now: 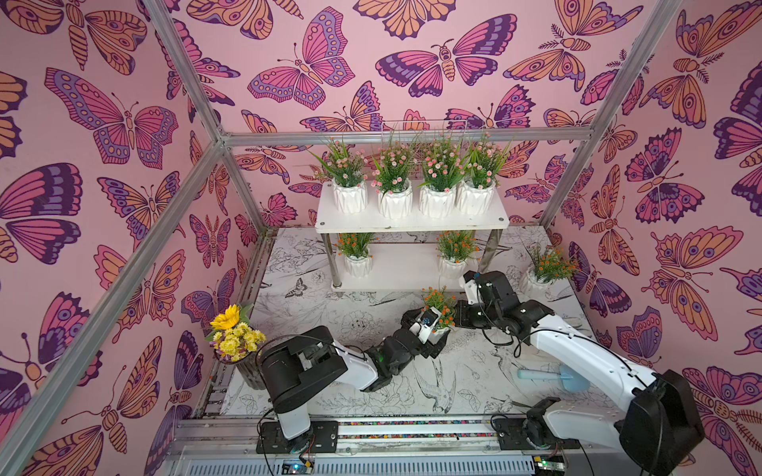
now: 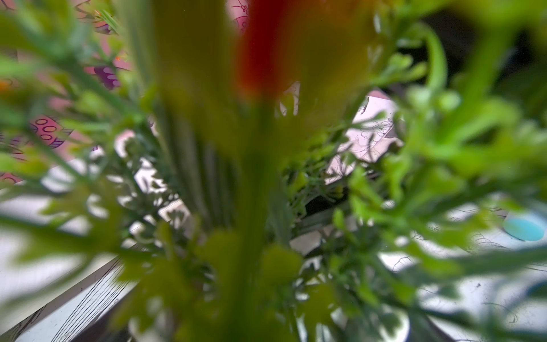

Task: Place the baby's breath potted plants on the rack by color
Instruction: Place the baby's breath potted plant on the rack.

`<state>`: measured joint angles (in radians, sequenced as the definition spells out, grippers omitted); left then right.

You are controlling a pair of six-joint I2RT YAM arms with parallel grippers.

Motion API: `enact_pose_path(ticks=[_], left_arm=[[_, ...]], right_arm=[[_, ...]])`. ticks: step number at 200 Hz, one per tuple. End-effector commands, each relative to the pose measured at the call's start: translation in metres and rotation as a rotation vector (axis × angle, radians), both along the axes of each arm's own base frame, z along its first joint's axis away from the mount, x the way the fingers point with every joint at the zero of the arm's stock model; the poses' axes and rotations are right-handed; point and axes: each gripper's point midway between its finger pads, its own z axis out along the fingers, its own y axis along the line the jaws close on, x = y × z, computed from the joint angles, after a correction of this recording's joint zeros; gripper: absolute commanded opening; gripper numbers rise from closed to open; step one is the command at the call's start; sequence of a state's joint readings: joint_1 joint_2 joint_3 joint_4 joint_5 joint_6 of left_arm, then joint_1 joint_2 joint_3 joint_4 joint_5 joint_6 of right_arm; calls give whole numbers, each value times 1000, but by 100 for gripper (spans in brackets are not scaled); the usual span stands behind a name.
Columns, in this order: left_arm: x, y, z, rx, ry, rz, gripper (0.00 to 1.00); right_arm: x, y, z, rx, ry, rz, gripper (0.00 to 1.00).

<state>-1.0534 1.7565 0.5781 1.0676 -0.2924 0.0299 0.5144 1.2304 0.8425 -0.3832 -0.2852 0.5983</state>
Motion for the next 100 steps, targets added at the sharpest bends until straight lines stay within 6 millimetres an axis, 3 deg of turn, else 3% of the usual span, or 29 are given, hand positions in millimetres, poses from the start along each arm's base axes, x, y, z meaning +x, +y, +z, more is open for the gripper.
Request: enact_pose_path(ticks=[1, 100], left_arm=[[13, 16, 3, -11, -20, 96, 75], [33, 31, 14, -70, 23, 123, 71]], right_arm=[[2, -1, 9, 12, -25, -12, 7], [-10, -46, 28, -19, -106, -135, 21]])
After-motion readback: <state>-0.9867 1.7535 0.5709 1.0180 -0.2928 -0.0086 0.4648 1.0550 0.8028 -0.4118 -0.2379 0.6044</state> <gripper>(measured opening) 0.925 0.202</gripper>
